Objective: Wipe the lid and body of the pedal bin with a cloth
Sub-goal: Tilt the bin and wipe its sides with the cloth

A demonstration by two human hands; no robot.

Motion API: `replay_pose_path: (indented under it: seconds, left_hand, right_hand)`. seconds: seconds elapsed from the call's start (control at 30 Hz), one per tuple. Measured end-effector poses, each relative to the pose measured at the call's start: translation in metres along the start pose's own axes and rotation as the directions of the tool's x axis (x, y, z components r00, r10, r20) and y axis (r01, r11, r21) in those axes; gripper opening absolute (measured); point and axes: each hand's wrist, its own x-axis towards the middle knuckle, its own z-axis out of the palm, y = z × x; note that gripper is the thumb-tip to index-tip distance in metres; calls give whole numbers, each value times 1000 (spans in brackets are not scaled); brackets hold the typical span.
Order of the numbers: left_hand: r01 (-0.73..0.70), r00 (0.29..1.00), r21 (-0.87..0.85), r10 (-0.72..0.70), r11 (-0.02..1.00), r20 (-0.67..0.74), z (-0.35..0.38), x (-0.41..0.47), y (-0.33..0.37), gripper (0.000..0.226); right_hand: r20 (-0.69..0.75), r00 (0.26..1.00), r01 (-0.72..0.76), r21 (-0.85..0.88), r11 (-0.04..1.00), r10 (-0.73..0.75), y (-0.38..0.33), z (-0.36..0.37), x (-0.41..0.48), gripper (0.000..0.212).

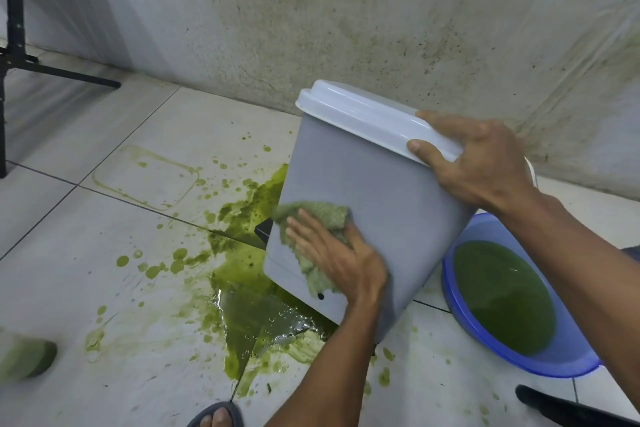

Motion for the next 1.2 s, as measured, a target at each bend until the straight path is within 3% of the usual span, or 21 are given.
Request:
replay_pose_path:
  seconds: [0.07, 0.17, 0.23, 0.33, 0.4, 0.47, 0.6, 0.83, 0.93, 1.0, 1.03, 1.13, 1.2]
  left_hand:
    - [-118, 993, 9, 118, 993, 6, 3, 13, 7, 78]
    - [-95, 994, 28, 96, 995, -51, 0, 28, -6, 79]
    - [62, 994, 23, -59, 998, -95, -5, 25, -25, 79]
    - [355, 926, -42, -358, 934, -121, -11, 7, -45, 77]
    - [405, 908, -56, -409, 913, -92, -15, -4, -47, 77]
    - [353, 934, -33, -354, 935, -52, -16, -2, -42, 76]
    - [105, 993, 2, -105, 994, -46, -21, 31, -34, 79]
    - [154, 979, -66, -161, 986, -124, -17, 31, -36, 75]
    - [151, 985, -52, -155, 987, -81, -7, 0, -26, 76]
    - [22, 1000, -15, -22, 1000, -3, -1, -27, -18, 77]
    - [-112, 992, 3, 111, 994, 55, 2, -41, -17, 77]
    - [-535, 825, 59, 506, 843, 252, 4, -58, -21, 86]
    - [-660, 730, 62, 620, 749, 287, 5, -38, -19, 88]
  right_hand:
    - [7, 1000, -1, -5, 1000, 1, -1, 1, 0, 59]
    - [3, 1000, 1, -1, 1000, -1, -3, 0, -2, 58]
    - [0, 1000, 4, 7, 1000, -4, -3, -1, -4, 56]
    - [7, 1000, 8, 0, 1000, -8, -3, -2, -4, 58]
    - [6, 1000, 6, 2, 1000, -6, -3, -2, -4, 58]
    - [2, 1000, 0, -7, 1000, 0, -3, -2, -3, 57]
    - [11, 1000, 2, -20, 1000, -2, -4, -1, -2, 57]
    - [-12, 1000, 14, -16, 1000, -14, -2, -2, -3, 54]
    - [-11, 1000, 13, -25, 1000, -13, -2, -1, -2, 54]
    - [-13, 1000, 7, -36, 999, -7, -2, -1, -1, 54]
    - [-16, 1000, 8, -36, 999, -8, -2, -1, -1, 54]
    - [-29, 999, 16, -23, 1000, -17, -1, 0, -3, 53]
    - [-29, 999, 20, -31, 999, -21, -2, 0, -2, 53]
